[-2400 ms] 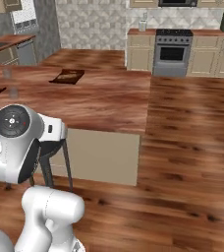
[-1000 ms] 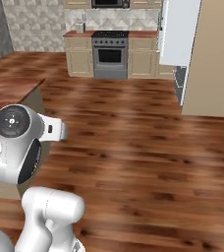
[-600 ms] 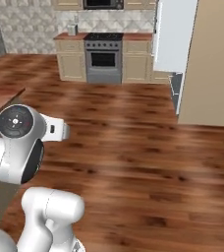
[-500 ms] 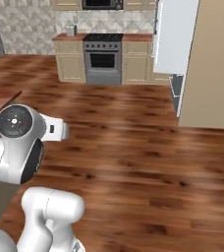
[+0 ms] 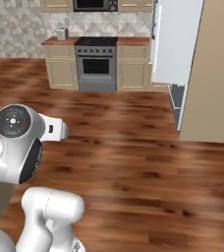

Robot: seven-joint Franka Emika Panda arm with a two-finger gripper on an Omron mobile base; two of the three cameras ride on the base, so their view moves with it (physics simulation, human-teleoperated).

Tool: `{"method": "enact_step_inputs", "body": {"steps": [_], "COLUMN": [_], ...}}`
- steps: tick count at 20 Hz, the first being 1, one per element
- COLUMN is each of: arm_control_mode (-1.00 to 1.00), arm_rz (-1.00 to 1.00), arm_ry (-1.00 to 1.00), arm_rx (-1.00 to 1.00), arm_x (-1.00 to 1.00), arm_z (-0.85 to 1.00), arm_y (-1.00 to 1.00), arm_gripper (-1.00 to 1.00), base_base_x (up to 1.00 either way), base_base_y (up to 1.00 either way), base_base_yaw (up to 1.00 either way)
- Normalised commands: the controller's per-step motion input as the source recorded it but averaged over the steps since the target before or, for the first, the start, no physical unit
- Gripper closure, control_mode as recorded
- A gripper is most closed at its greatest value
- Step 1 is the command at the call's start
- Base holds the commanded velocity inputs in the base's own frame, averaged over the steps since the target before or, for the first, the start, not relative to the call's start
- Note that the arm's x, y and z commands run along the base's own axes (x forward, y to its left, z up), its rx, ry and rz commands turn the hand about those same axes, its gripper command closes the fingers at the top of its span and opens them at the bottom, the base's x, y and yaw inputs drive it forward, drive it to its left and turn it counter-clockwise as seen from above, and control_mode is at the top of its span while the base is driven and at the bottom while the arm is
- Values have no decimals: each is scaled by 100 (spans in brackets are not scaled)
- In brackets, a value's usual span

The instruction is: Take the cupcake and cake from the fridge and place them on the empty tray on the dining counter.

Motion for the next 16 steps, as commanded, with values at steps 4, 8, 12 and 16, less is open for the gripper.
{"method": "enact_step_inputs", "body": {"steps": [4,8,12,16], "arm_control_mode": [100,100,100,100], "arm_rz": [0,0,0,0], "arm_ry": [0,0,0,0], "arm_rx": [0,0,0,0], "arm_x": [0,0,0,0], "arm_z": [0,0,0,0], "arm_y": [0,0,0,0], "arm_gripper": [-100,-100,-100,-100], "base_base_x": [100,100,100,100], "base_base_y": [0,0,10,28], "base_base_yaw": [-9,-11,-17,-22]}}
